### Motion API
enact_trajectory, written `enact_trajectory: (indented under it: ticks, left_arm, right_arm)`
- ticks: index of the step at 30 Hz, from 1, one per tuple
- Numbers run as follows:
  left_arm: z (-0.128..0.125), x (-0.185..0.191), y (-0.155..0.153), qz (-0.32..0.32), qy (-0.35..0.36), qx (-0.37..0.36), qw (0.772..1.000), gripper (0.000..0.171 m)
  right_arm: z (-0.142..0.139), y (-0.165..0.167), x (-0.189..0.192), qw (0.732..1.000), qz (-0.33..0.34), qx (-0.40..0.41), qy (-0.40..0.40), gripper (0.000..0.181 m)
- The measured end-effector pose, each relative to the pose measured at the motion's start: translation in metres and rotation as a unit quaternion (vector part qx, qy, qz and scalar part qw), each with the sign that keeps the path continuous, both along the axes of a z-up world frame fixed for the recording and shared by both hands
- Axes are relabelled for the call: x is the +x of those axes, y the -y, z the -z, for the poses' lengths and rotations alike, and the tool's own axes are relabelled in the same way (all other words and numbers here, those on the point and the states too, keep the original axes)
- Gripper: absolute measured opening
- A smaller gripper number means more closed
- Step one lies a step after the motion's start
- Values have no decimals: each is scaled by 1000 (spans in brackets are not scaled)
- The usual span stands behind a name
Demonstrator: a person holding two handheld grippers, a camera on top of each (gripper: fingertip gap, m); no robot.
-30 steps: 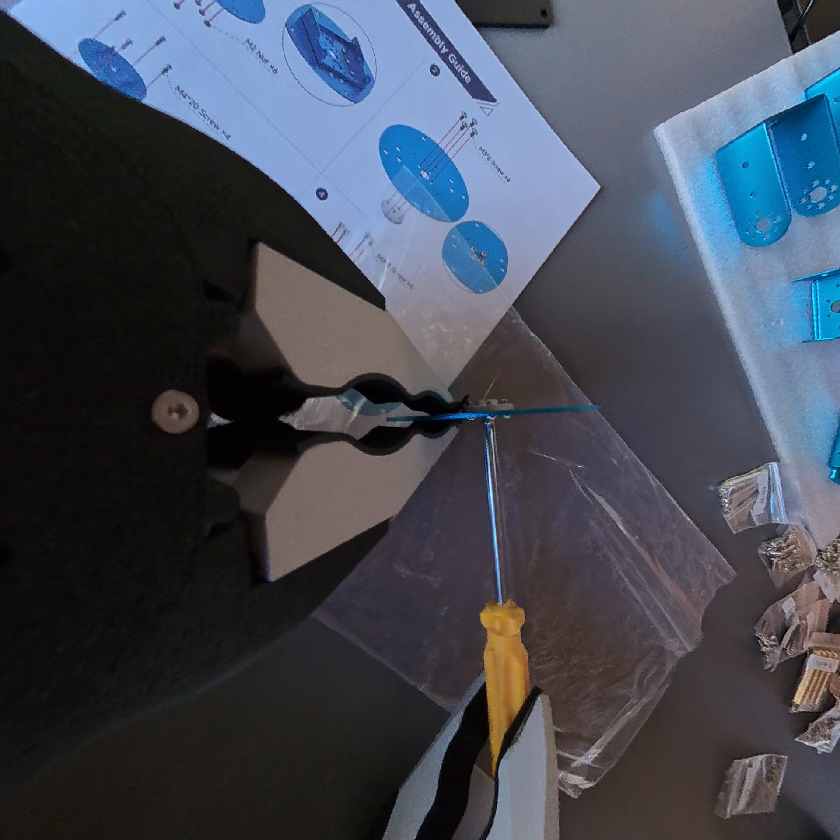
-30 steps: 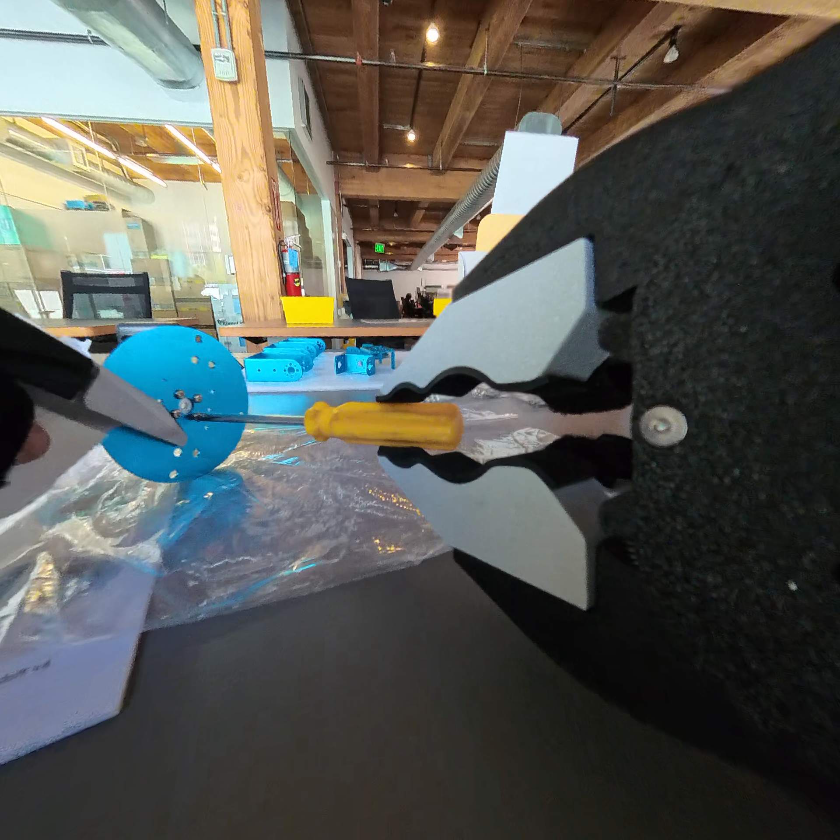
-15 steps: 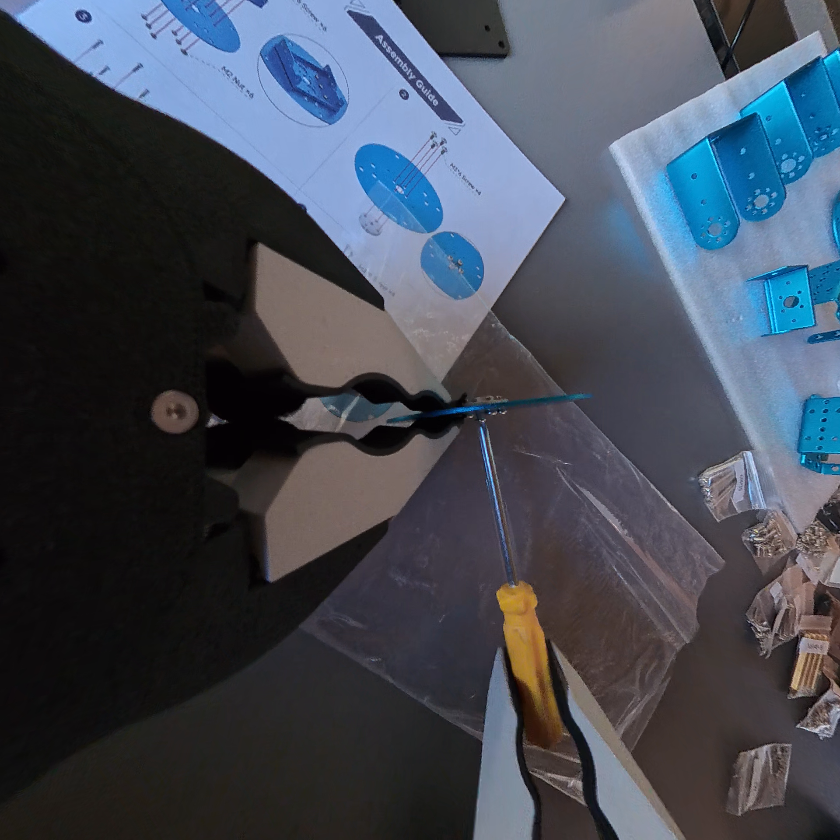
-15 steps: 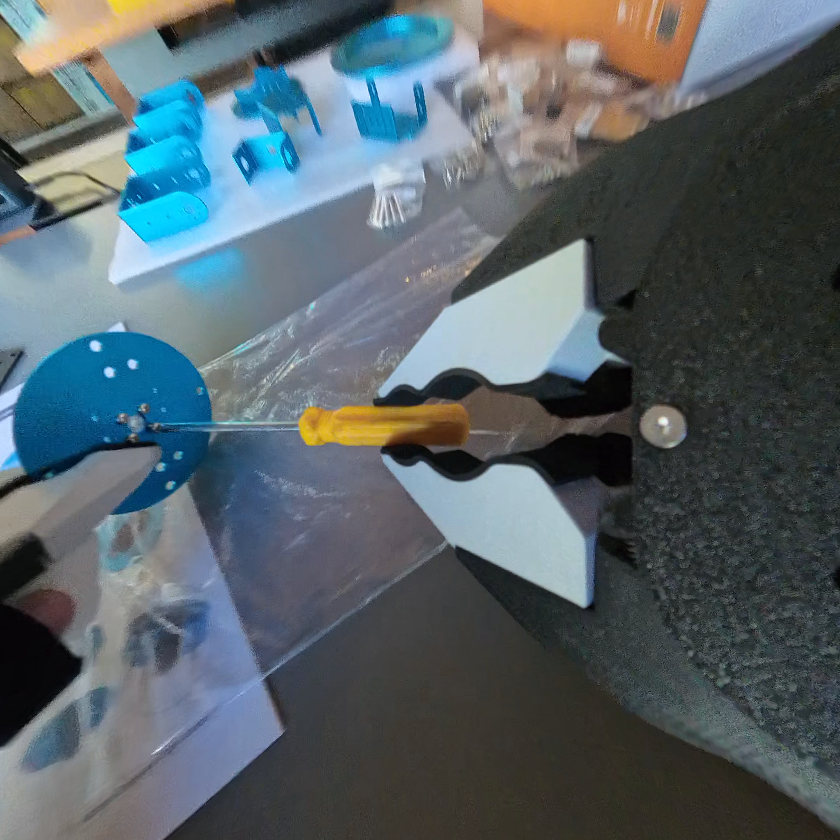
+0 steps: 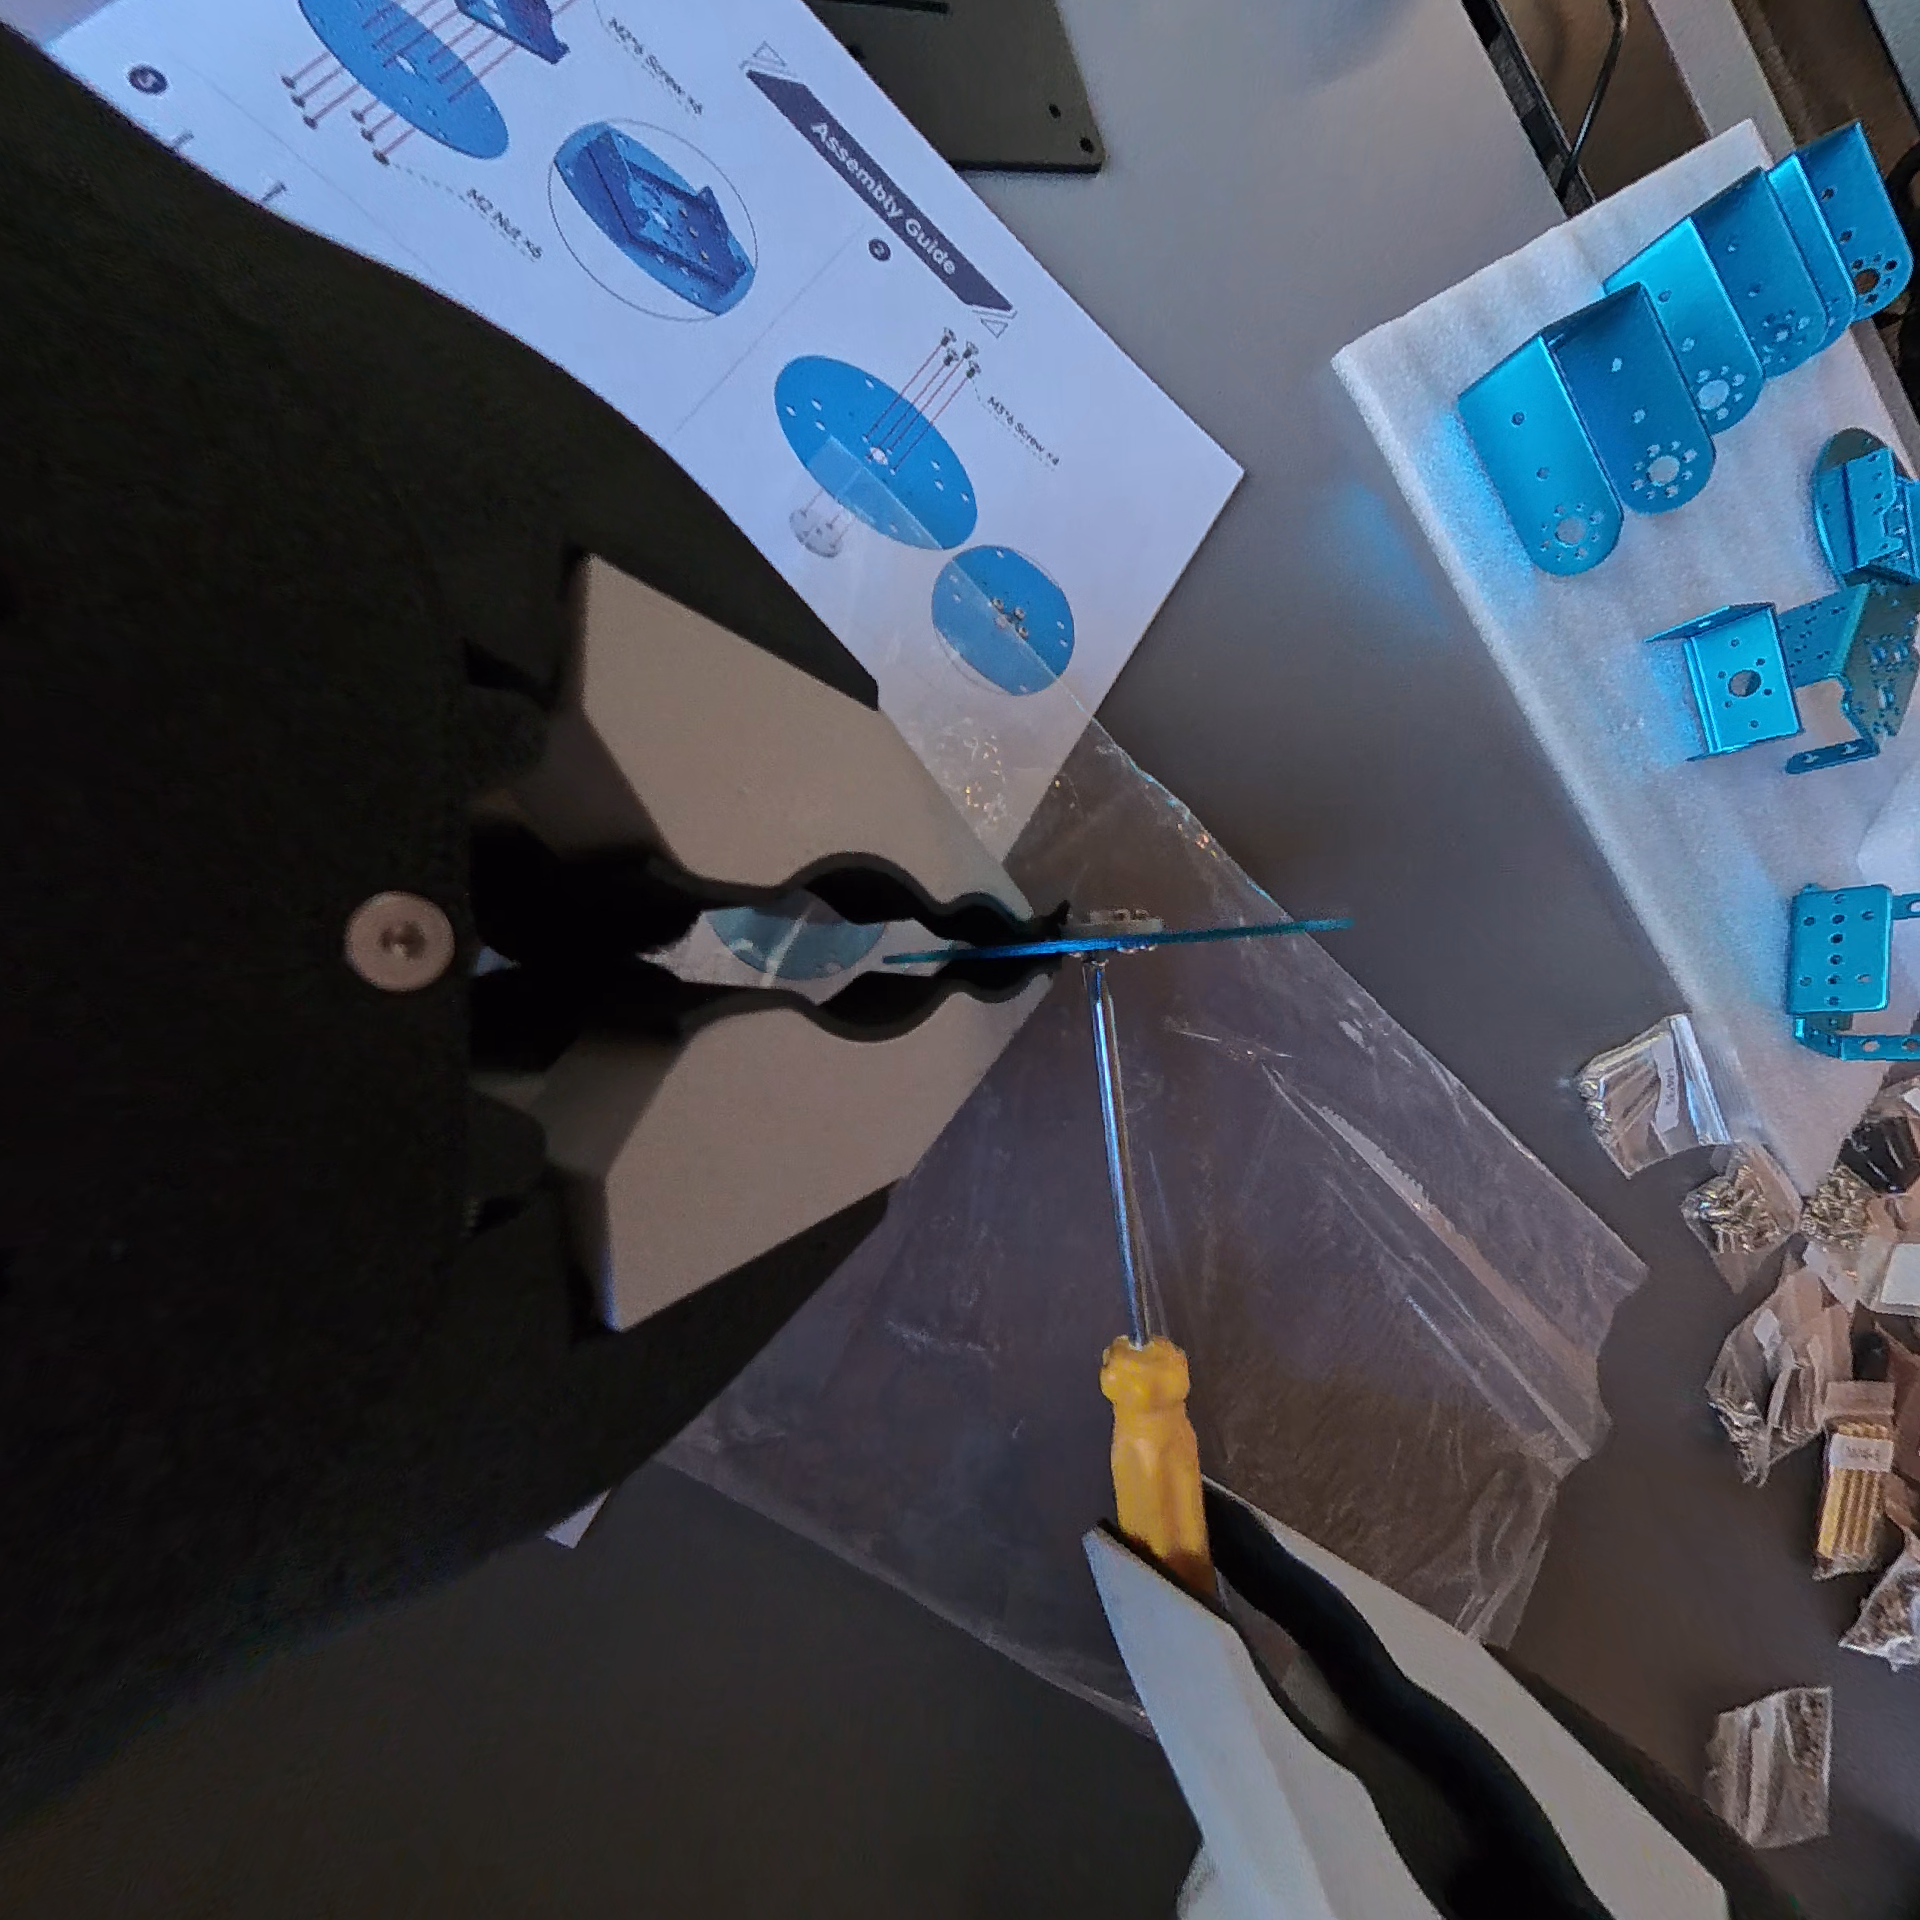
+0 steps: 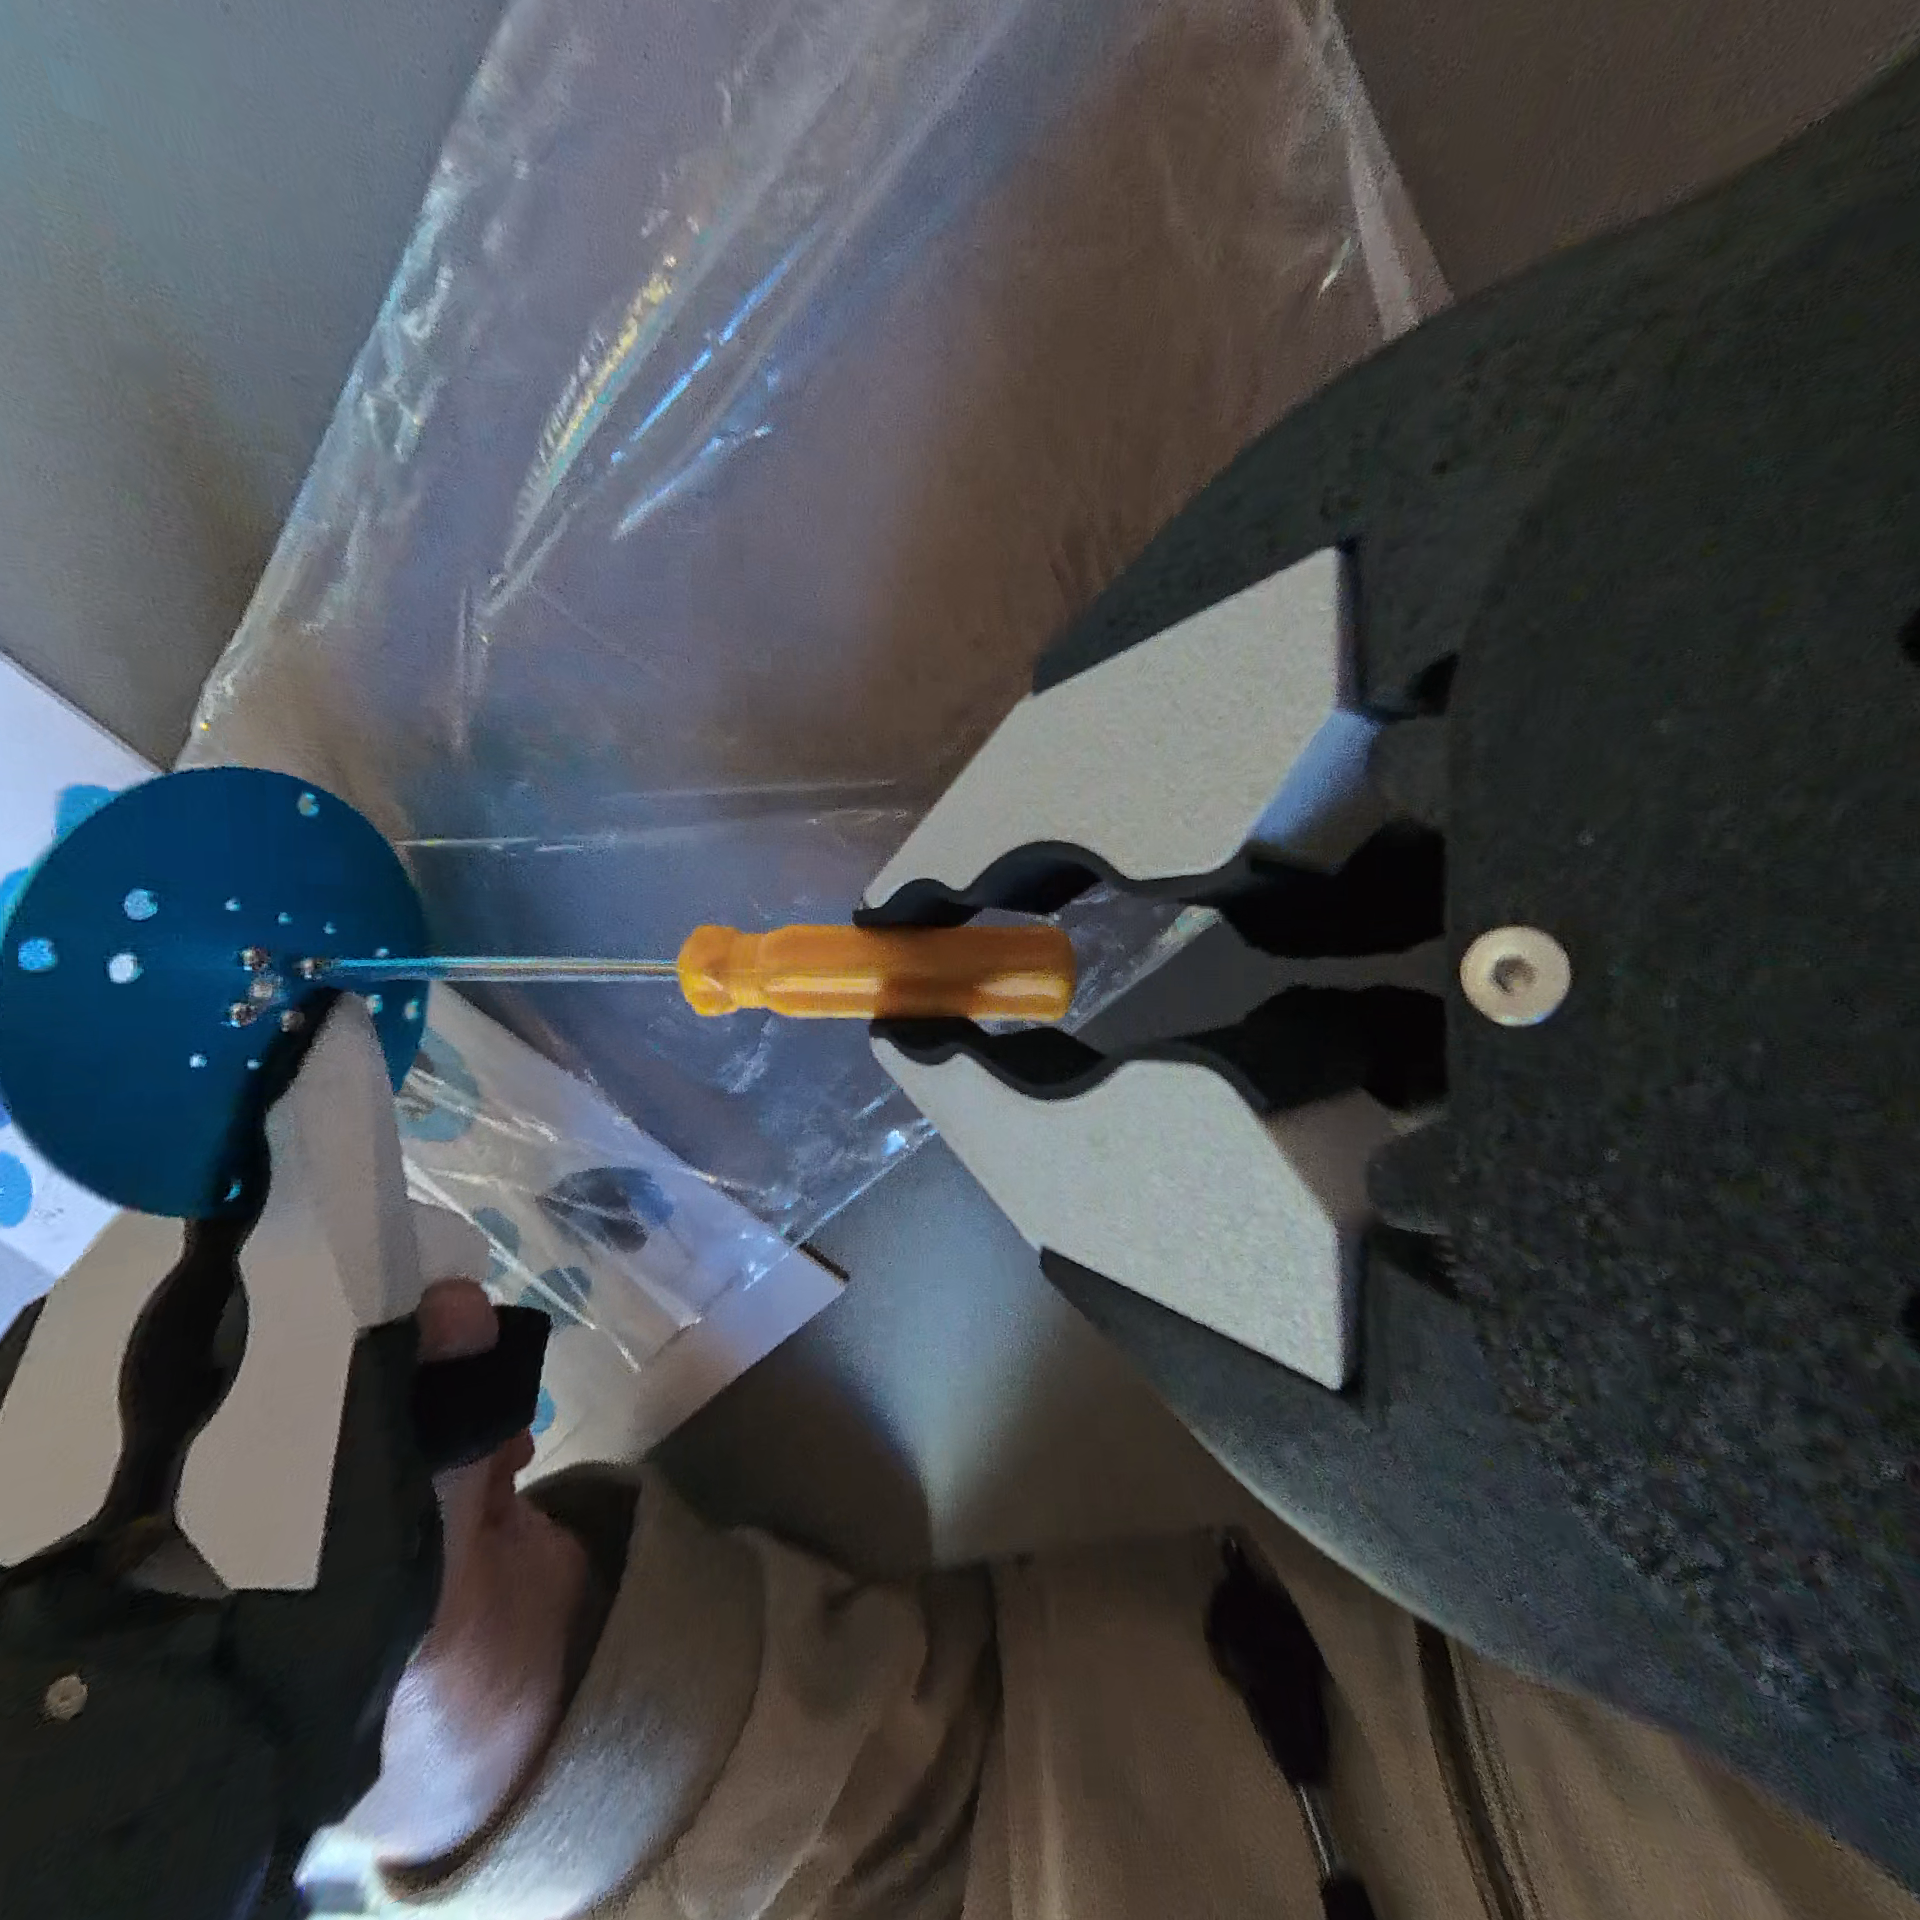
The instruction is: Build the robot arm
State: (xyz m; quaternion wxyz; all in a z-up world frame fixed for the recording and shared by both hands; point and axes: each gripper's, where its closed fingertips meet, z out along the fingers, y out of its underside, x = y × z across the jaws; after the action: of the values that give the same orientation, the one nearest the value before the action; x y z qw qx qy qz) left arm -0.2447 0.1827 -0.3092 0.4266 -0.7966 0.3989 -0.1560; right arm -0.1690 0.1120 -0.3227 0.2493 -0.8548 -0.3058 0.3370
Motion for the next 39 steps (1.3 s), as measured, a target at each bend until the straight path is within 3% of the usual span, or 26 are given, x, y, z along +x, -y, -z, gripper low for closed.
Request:
enact_trajectory:
  ticks: [9, 14, 17, 19, 23, 27, 33, 37, 39]
  left_arm:
    - [0, 0, 0, 6, 14, 1, 1000, 2]
    - [-1, -1, -1, 8, 28, -4, 1000, 2]
    - [0, -2, -1, 9, 33, -4, 999, 2]
    - [0, -2, -1, 9, 33, -4, 999, 2]
    - [1, -3, -1, 7, 28, 3, 1000, 2]
    - [-6, -1, -1, 11, 38, 22, 999, 2]
    - [-31, 7, 3, 26, 45, 107, 993, 2]
    - [-81, 13, 15, 44, 28, 298, 953, 2]
    - [-101, 14, 21, 41, 32, 336, 940, 2]
  right_arm:
    - [-4, 9, -9, 976, -14, -167, -136, 15]
    - [-10, 15, -16, 950, -25, -239, -200, 16]
    - [-18, 15, -17, 919, -24, -300, -255, 16]
    - [-16, 14, -17, 920, -25, -301, -249, 16]
    - [-10, 15, -19, 941, -32, -261, -214, 16]
    - [-6, 11, -13, 982, -45, -145, -115, 16]
    - [-17, 4, 4, 997, -64, -25, -22, 16]
    - [-35, 7, 2, 994, -66, -11, -90, 16]
    - [-47, 10, -2, 987, -71, 8, -142, 16]
